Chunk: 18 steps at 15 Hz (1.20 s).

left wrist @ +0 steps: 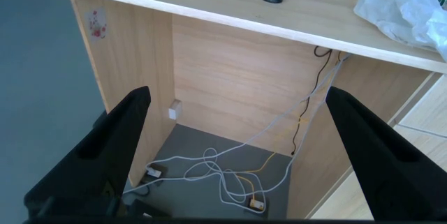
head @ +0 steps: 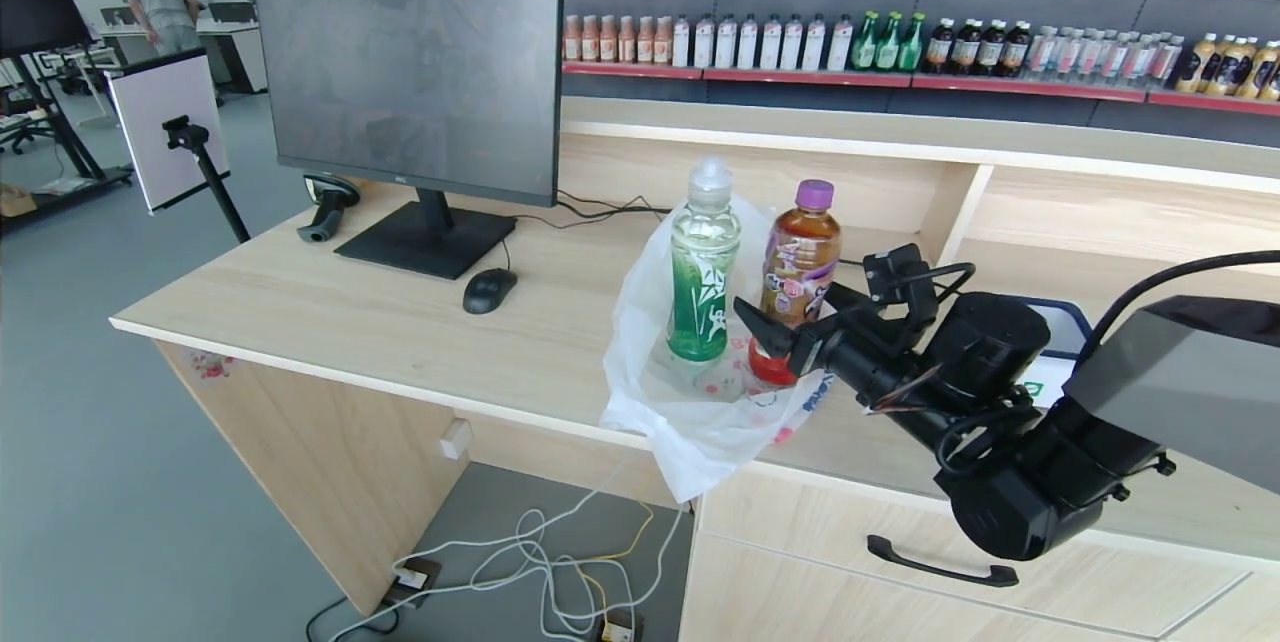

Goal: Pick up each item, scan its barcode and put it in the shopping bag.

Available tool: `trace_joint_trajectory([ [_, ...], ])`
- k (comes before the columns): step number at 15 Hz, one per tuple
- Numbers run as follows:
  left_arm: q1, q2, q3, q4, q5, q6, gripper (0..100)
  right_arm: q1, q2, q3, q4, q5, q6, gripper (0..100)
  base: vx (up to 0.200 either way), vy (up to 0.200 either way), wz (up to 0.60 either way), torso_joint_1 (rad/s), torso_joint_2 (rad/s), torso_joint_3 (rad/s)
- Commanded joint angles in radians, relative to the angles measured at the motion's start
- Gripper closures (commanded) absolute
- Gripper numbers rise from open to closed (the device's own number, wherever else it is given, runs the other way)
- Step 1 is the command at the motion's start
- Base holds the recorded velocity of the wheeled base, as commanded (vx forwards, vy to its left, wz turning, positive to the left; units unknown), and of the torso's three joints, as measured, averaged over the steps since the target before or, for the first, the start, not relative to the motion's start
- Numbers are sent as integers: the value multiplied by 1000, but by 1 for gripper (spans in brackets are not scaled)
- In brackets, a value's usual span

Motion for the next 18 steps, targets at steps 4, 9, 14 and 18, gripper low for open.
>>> trace_joint_trajectory([
  [4, 0, 1, 0, -1, 1, 0, 0, -3, -314, 288, -2, 0, -14, 0, 0, 0, 0, 0, 0, 0],
  [9, 0, 1, 0, 0, 1, 0, 0, -53, -690, 747, -2, 0, -49, 0, 0, 0, 0, 0, 0, 0],
  [14, 0, 1, 0, 0, 1, -1, 0, -46, -1244, 795, 548, -6, -99, 0, 0, 0, 0, 0, 0, 0],
  [18, -2, 1, 0, 0, 1, 0, 0, -35, -1801, 795, 1305, 3, -231, 0, 0, 0, 0, 0, 0, 0],
])
